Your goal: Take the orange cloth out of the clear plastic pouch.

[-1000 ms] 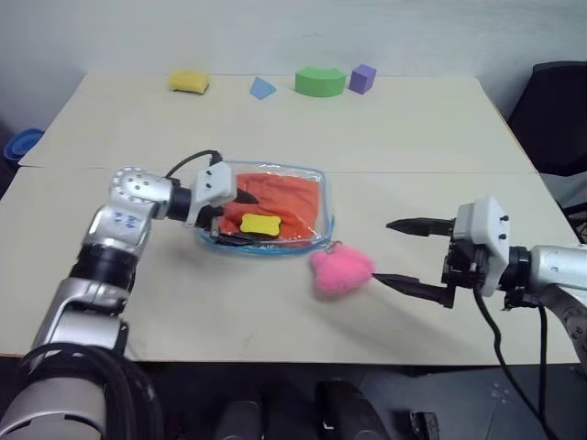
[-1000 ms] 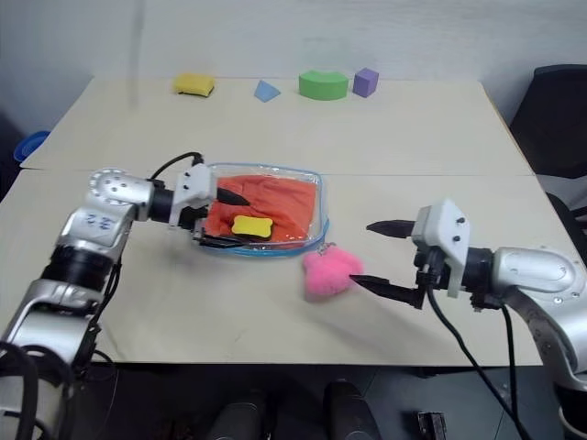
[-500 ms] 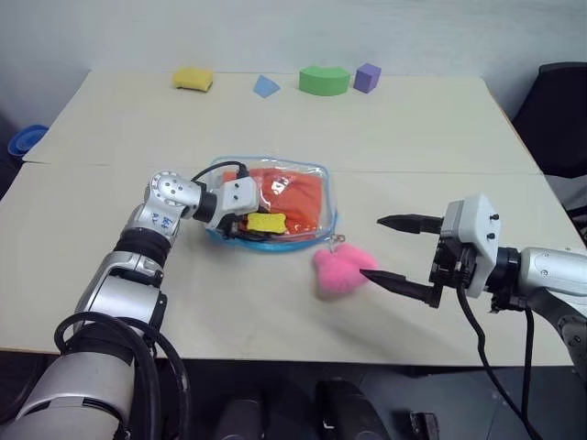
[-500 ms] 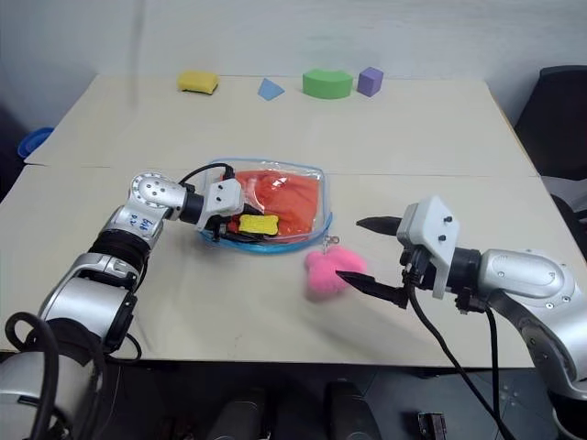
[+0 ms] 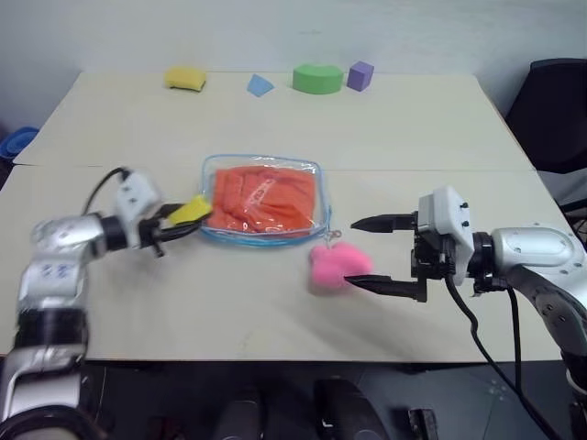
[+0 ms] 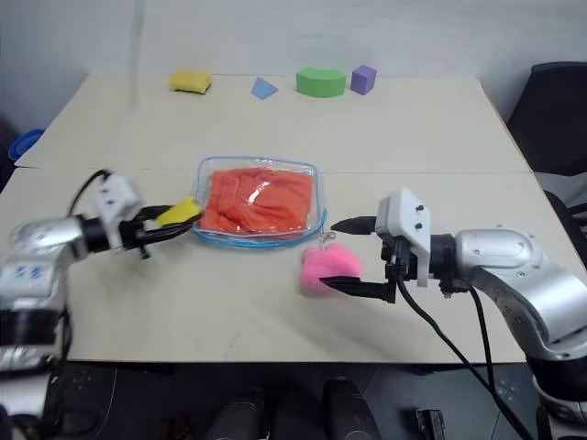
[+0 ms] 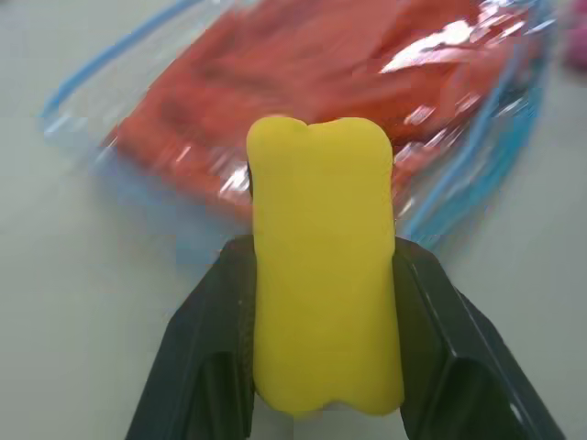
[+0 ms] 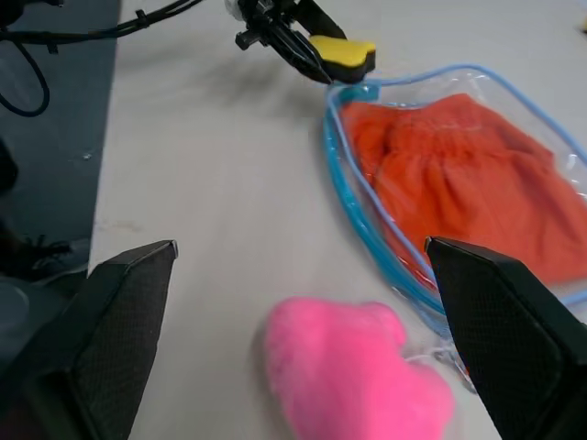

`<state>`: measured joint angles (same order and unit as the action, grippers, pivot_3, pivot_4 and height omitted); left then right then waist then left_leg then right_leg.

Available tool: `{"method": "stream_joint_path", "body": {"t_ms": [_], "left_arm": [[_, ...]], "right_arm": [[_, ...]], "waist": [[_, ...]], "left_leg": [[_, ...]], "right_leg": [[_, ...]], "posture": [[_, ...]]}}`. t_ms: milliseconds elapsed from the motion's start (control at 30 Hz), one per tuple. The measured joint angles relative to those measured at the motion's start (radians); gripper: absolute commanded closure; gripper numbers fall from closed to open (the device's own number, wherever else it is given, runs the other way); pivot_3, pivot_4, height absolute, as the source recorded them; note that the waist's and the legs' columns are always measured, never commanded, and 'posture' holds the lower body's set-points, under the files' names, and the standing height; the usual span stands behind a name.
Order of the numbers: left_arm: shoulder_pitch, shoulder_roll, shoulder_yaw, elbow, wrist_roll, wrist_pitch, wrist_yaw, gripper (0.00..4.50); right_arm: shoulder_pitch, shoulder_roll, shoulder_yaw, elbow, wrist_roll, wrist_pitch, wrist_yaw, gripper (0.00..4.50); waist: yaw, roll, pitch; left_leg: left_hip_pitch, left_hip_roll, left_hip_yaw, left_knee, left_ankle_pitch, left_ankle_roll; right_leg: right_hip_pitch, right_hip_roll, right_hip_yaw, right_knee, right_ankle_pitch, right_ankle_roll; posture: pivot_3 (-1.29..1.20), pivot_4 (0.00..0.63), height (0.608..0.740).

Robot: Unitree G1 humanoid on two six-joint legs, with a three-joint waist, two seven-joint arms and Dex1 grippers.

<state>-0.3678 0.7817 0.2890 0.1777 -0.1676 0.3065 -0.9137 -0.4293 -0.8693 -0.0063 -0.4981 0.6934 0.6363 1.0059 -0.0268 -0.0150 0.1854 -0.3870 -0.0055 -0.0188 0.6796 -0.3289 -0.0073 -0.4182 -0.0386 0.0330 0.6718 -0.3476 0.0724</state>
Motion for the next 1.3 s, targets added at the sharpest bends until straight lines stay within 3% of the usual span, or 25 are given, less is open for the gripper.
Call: {"method": "stream_joint_path", "body": {"t_ms": [133, 233, 400, 567, 733, 867, 933, 1033, 1133, 1300], "left_arm": [[0.238, 0.007, 0.238, -0.052, 0.040, 0.086, 0.225, 3.00], [0.328, -0.010, 0.345, -0.053, 0.052, 0.110, 0.336, 3.00], [0.382, -0.081, 0.403, -0.051, 0.033, 0.140, 0.437, 1.50], [0.391, -0.087, 0.421, -0.055, 0.003, 0.143, 0.473, 0.02], [0.437, -0.063, 0.481, -0.134, -0.084, 0.231, 0.441, 0.02], [0.429, 0.055, 0.558, -0.291, -0.247, 0.329, 0.301, 0.02], [0.402, 0.137, 0.507, -0.399, -0.322, 0.338, 0.191, 0.02], [0.311, 0.222, 0.302, -0.466, -0.341, 0.305, 0.066, 0.02], [0.148, 0.256, -0.022, -0.402, -0.212, 0.137, -0.053, 0.02], [-0.162, 0.182, -0.376, -0.073, 0.075, -0.202, -0.131, 0.02]], "right_arm": [[-0.042, 0.021, 0.043, 0.056, -0.014, -0.025, 0.061, 0.00], [-0.072, 0.040, 0.073, 0.099, -0.037, -0.038, 0.096, 0.00], [-0.119, 0.066, 0.099, 0.142, -0.058, -0.055, 0.146, 0.00], [-0.142, 0.070, 0.100, 0.191, -0.080, -0.066, 0.175, 0.00], [-0.130, 0.070, 0.091, 0.190, -0.086, -0.065, 0.179, 0.00], [-0.082, 0.059, 0.064, 0.181, -0.086, -0.055, 0.166, 0.00], [-0.055, 0.056, 0.047, 0.164, -0.086, -0.047, 0.155, 0.00], [-0.024, 0.050, 0.026, 0.131, -0.085, -0.044, 0.133, 0.00], [0.025, 0.041, -0.006, 0.093, -0.078, -0.025, 0.100, 0.00], [0.090, 0.026, -0.063, 0.029, -0.065, 0.005, 0.045, 0.00]], "waist": [[0.001, -0.001, -0.001], [0.014, -0.002, -0.001], [0.029, -0.004, -0.002], [0.024, -0.005, -0.003], [0.017, -0.006, -0.003], [0.027, -0.006, -0.003], [0.032, -0.005, -0.003], [0.031, -0.002, -0.003], [0.025, -0.001, -0.003], [0.008, -0.002, -0.003]], "left_leg": [[0.000, 0.000, 0.000, 0.000, -0.003, 0.005], [0.000, -0.001, 0.000, 0.000, -0.003, 0.005], [0.001, -0.001, -0.001, 0.000, -0.004, 0.005], [0.001, -0.001, -0.001, -0.001, -0.004, 0.005], [0.001, 0.000, -0.001, -0.003, -0.004, 0.004], [0.001, -0.001, -0.002, -0.002, -0.004, 0.003], [0.001, -0.001, -0.001, -0.002, -0.003, 0.003], [0.002, -0.001, 0.000, -0.003, -0.003, 0.002], [0.002, -0.001, 0.000, -0.007, 0.000, -0.002], [0.001, 0.000, 0.003, -0.011, 0.002, -0.003]], "right_leg": [[0.001, -0.001, -0.001, -0.002, 0.000, 0.000], [0.001, -0.002, -0.002, -0.003, 0.000, 0.000], [0.004, -0.002, -0.003, -0.006, 0.000, 0.000], [0.004, -0.002, -0.004, -0.007, 0.000, 0.000], [0.003, -0.002, -0.003, -0.008, 0.000, 0.000], [0.005, -0.003, -0.004, -0.009, 0.000, 0.000], [0.007, -0.006, -0.006, -0.011, 0.000, 0.000], [0.008, -0.006, -0.006, -0.012, 0.000, 0.000], [0.006, -0.005, -0.006, -0.011, 0.000, 0.000], [0.002, -0.001, -0.004, -0.009, 0.000, 0.000]], "posture": [[0.00, 0.150, 0.740], [0.00, 0.150, 0.740], [0.00, 0.150, 0.740], [0.00, 0.150, 0.740], [0.00, 0.150, 0.740], [0.00, 0.150, 0.740], [0.00, 0.150, 0.740], [0.00, 0.150, 0.740], [0.00, 0.150, 0.740], [0.00, 0.150, 0.740]]}}
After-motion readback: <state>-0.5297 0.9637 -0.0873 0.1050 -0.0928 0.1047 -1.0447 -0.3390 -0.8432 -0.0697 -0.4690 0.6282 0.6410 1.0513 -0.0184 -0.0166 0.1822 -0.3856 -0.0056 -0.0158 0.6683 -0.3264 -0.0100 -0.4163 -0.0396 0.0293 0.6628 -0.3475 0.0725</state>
